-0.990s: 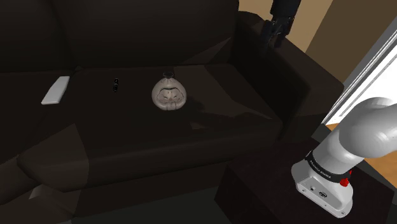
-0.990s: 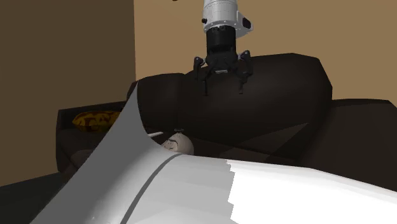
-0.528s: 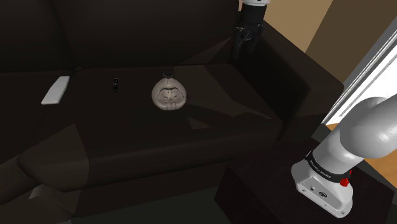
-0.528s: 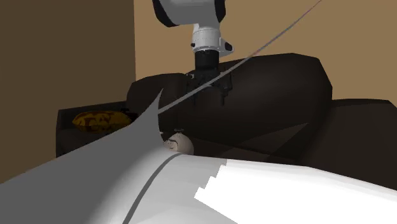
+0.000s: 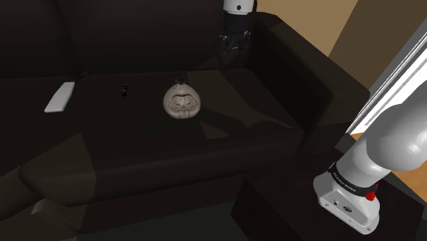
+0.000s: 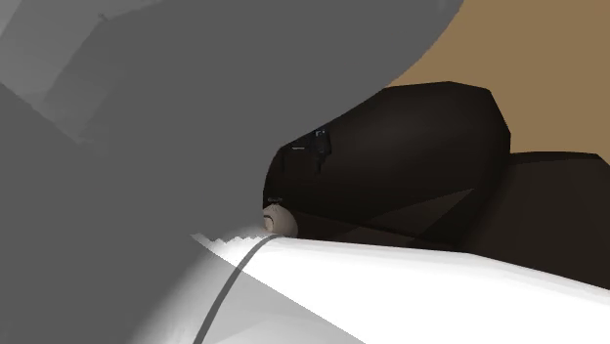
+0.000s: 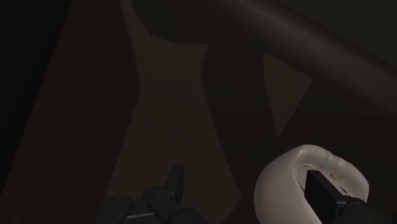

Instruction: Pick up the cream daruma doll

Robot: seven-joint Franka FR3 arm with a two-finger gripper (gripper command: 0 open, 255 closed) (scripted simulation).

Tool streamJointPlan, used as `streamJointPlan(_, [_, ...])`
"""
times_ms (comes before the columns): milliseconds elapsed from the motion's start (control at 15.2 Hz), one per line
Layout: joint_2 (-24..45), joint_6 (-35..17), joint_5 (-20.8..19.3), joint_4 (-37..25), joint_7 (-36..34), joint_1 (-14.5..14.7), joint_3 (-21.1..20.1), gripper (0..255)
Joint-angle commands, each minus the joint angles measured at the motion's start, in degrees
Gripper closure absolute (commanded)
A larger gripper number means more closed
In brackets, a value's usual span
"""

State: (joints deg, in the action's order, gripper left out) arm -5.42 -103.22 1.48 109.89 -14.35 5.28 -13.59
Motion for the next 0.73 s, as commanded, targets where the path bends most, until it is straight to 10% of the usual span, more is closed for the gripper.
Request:
streamJointPlan(0, [4.11,-1.02,-0.59,-2.97,-1.32,0.52,-0.8,0])
streamJointPlan(660, [27.36,0.83,-5.52,-27.16,-7.71,5.68,-3.0,0])
